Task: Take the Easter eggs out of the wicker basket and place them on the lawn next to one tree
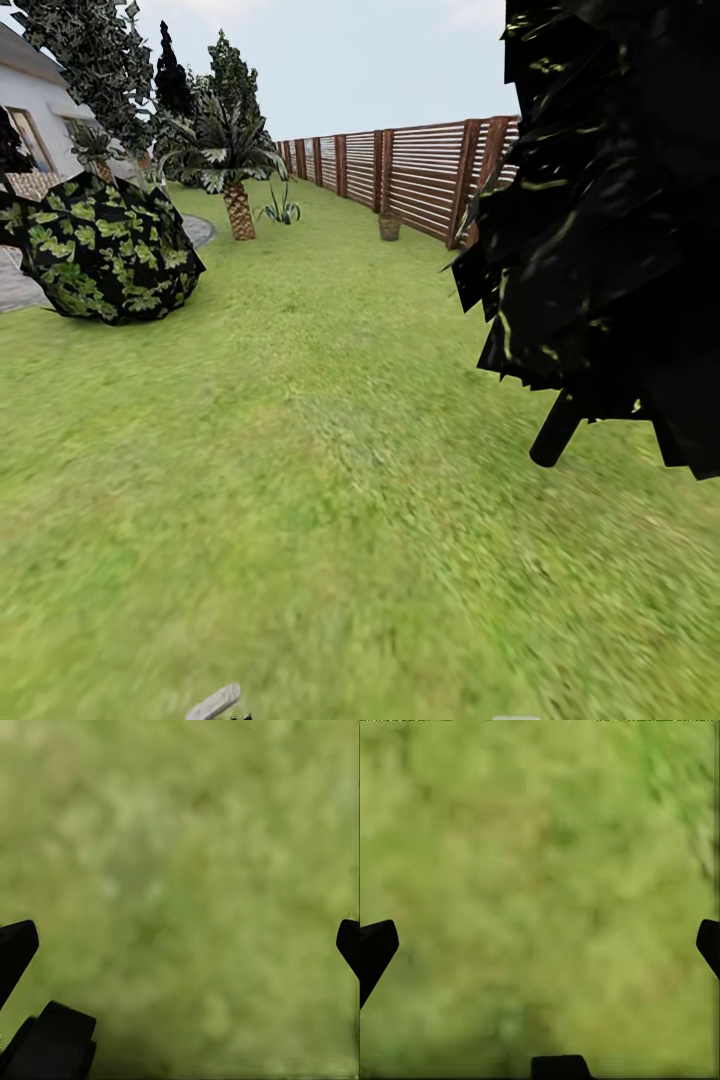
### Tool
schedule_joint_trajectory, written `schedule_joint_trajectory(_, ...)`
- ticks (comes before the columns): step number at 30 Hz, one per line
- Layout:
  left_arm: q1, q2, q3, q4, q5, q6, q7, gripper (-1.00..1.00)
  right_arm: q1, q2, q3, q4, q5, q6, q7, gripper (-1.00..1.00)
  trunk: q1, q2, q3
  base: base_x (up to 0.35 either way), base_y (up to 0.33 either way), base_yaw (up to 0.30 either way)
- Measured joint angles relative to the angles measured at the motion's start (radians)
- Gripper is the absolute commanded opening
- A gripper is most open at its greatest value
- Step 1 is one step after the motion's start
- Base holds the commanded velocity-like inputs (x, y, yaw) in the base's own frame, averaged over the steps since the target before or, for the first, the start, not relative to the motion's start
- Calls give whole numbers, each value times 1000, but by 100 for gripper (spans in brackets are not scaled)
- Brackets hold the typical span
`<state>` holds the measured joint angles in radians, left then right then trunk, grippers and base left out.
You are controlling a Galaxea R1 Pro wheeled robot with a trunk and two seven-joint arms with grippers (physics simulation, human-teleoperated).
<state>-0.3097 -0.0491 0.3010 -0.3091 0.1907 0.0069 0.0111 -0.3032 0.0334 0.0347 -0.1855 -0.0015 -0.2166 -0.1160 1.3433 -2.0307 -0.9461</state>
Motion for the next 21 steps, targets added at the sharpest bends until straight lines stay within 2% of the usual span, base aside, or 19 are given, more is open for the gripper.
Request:
schedule_joint_trajectory(6,0,6,5,65,13,0,0,100,1,-1,-1,14,-2,-5,0,100,-23,42,19,0,0,0)
schedule_joint_trajectory(8,0,8,17,108,13,0,0,100,1,0,-2,55,-3,-2,0,100,-31,56,25,0,0,0)
schedule_joint_trajectory(21,0,11,29,195,13,0,0,100,1,-1,-1,147,-3,1,-1,100,-81,147,66,0,0,0)
